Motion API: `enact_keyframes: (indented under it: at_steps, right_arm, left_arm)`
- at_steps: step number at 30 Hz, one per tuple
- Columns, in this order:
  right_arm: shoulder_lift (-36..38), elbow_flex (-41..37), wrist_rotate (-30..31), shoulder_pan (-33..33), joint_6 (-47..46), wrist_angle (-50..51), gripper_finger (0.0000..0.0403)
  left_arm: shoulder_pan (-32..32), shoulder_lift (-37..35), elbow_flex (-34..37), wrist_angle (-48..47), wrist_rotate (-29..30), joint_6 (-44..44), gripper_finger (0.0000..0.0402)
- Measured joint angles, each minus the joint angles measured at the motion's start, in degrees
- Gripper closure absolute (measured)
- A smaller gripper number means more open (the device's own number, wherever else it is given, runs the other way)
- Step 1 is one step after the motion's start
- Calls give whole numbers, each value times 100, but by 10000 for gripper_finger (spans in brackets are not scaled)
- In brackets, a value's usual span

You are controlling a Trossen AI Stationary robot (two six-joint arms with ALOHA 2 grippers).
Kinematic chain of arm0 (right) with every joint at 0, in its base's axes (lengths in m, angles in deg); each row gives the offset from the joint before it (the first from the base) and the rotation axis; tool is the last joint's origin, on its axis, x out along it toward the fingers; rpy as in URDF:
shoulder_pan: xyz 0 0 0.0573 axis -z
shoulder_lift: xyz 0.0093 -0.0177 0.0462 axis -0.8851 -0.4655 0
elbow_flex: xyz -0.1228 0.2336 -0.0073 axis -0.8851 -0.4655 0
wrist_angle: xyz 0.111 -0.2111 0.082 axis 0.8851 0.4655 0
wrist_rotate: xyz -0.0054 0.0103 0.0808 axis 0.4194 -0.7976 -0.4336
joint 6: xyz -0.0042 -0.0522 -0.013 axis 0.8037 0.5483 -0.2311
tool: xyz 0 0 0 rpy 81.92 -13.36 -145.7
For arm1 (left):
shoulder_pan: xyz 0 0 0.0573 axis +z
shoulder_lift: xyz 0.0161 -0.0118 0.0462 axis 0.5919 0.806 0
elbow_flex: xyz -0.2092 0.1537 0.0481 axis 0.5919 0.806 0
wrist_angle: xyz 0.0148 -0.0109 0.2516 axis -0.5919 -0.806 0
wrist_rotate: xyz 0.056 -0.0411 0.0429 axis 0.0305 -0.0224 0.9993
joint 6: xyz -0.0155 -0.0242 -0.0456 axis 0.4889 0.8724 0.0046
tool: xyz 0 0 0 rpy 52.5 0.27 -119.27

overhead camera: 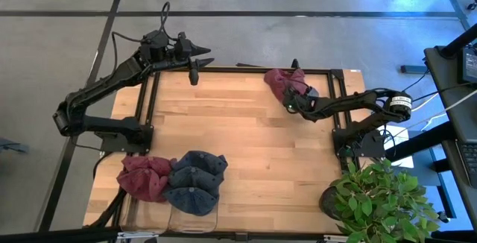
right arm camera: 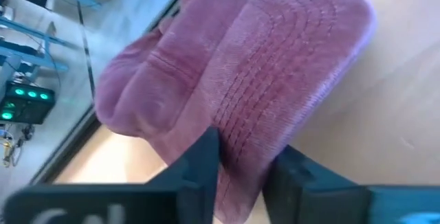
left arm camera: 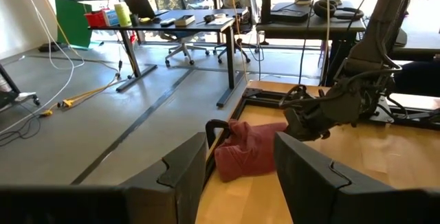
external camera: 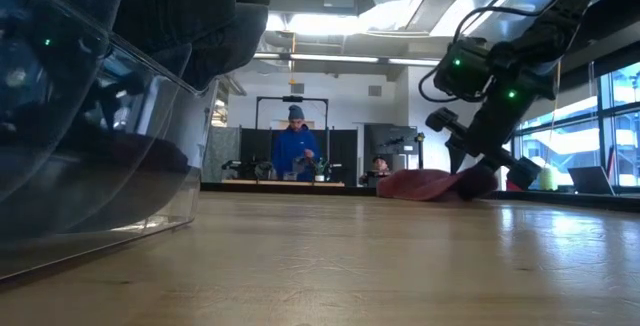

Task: Pick & Place hat
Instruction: Put the red cap into the left transparent bin

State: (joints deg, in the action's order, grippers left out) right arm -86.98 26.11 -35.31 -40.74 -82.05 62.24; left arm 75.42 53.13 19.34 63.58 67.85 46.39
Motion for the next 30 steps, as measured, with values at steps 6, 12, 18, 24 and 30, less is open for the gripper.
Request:
enact_keyframes:
  at_steps: [6, 12, 18, 24, 30]
  right_arm:
    - [23, 0, 261, -131, 282, -180, 374]
    - [262, -20, 507, -522, 1998, -1285, 387]
    - [831, 298, -105, -859, 4075, -1464, 387]
    - [1555, 978, -983, -1317, 6241, -1223, 387]
    - [2110, 2139, -1245, -1965, 7490, 331, 388]
  left_arm:
    - [0, 1, 0, 2, 0, -1, 236]
    - [-11, 0, 0, 3, -6, 10, 237]
    - [-150, -1, 0, 7, -67, 887, 227]
    - [-382, -1, -4, -253, -56, 1695, 203]
    - [-838, 1, -4, -721, -141, 2250, 172]
